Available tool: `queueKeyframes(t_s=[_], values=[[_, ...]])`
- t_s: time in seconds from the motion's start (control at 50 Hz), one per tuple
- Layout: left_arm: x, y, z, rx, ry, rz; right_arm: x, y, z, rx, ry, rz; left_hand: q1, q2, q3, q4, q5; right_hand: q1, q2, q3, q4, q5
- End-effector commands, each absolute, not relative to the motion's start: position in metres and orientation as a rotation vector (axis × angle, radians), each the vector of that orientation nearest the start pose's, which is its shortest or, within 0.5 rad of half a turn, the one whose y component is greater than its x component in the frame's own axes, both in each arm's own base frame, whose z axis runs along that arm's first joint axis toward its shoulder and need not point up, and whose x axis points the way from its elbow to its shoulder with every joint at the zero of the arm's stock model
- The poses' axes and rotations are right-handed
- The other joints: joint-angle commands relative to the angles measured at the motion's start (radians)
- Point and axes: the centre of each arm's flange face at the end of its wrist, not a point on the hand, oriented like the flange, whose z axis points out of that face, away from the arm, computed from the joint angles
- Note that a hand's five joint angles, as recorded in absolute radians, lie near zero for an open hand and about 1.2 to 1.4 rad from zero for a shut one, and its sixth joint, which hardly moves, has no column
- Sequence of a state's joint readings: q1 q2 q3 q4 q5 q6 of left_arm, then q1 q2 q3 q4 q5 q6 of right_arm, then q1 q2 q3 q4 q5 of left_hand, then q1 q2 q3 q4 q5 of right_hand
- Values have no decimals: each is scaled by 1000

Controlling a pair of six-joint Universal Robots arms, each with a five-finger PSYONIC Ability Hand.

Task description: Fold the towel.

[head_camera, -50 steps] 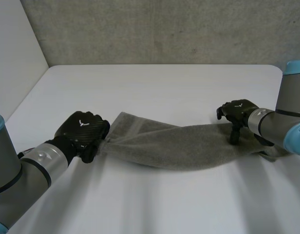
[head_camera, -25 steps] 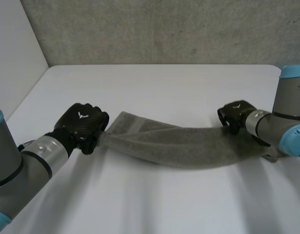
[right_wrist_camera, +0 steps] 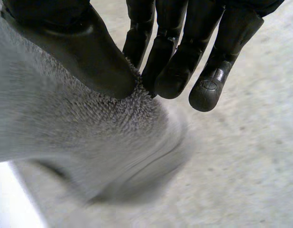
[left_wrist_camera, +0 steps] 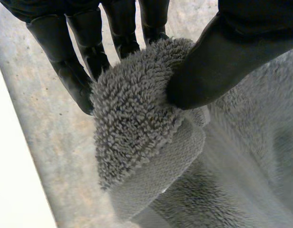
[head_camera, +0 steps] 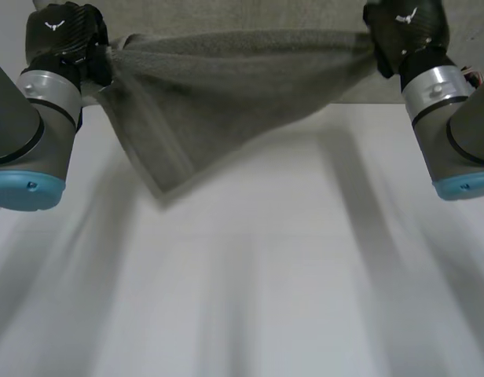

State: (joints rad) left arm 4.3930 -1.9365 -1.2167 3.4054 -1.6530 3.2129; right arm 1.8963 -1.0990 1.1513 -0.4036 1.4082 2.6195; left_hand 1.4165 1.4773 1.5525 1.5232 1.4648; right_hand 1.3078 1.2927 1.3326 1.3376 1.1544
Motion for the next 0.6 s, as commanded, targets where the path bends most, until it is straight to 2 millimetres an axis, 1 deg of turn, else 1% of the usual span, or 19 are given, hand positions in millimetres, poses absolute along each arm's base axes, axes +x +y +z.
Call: queueKeyframes(t_s=[0.02,0.04,0.06,0.08,0.1,0.12,0.14,0.16,0.18,0.2,0.24,0.26,0.32,0.36,0.4,0.52,0.54,0.56,0.6], values=[[-252,-322,250,510,2319,-2369,275,-329,242,-1219,1935,-2072,-20,-81,-156,-127,-243,89,104,64,59,67],[-252,-311,229,576,2412,-2275,275,-329,242,-1220,1935,-2070,-20,-81,-156,-127,-243,89,104,64,59,67],[-252,-311,229,577,2413,-2274,271,-319,224,-1278,2005,-1948,-20,-81,-156,-127,-243,89,104,64,59,67],[-251,-299,209,642,2487,-2173,267,-308,208,-1335,2064,-1838,-20,-81,-156,-127,-243,89,104,64,59,67],[-249,-288,191,710,2542,-2078,267,-308,208,-1336,2065,-1836,-20,-81,-156,-127,-243,89,104,64,59,67],[-249,-288,191,711,2543,-2077,263,-298,193,-1394,2114,-1743,-20,-81,-156,-127,-243,89,104,64,59,67],[-247,-277,177,780,2569,-1994,262,-298,193,-1394,2115,-1742,-20,-81,-156,-127,-243,89,104,64,59,67],[-241,-269,164,834,2581,-1911,259,-287,181,-1455,2149,-1659,-20,-81,-156,-127,-243,89,104,64,59,67],[-241,-269,164,834,2581,-1910,254,-278,170,-1517,2181,-1589,-20,-81,-156,-127,-243,89,104,64,59,67],[-238,-261,155,891,2577,-1847,254,-278,170,-1517,2181,-1588,-20,-81,-156,-127,-243,89,104,64,59,67],[-235,-254,148,941,2566,-1798,248,-258,151,-1656,2208,-1454,-20,-81,-156,-127,-243,89,104,64,59,67],[-233,-249,145,977,2553,-1765,248,-258,151,-1657,2208,-1453,-20,-81,-156,-127,-243,89,104,64,59,67],[-231,-244,150,1005,2509,-1771,242,-241,144,-1723,2219,-1361,-20,-81,-156,-127,-243,89,104,64,59,67],[-231,-242,157,1006,2487,-1797,240,-235,149,-1725,2223,-1350,-20,-81,-156,-127,-243,89,104,64,59,67],[-230,-242,163,1000,2472,-1822,236,-223,165,-1724,2217,-1344,-20,-81,-156,-127,-243,89,104,64,59,67],[-230,-240,181,987,2411,-1902,230,-205,178,-1743,2225,-1260,-20,-81,-156,-127,-243,89,104,64,59,67],[-230,-240,183,985,2403,-1911,229,-201,184,-1744,2224,-1239,-20,-81,-156,-127,-243,-326,-311,-351,-356,-347],[-230,-240,184,985,2403,-1911,227,-200,190,-1749,2224,-1247,-20,-81,-156,-127,-243,-618,-603,-643,-648,-639],[-230,-240,185,983,2395,-1921,224,-204,198,-1743,2229,-1286,-20,-81,-156,-127,-243,-676,-661,-701,-706,-697]])
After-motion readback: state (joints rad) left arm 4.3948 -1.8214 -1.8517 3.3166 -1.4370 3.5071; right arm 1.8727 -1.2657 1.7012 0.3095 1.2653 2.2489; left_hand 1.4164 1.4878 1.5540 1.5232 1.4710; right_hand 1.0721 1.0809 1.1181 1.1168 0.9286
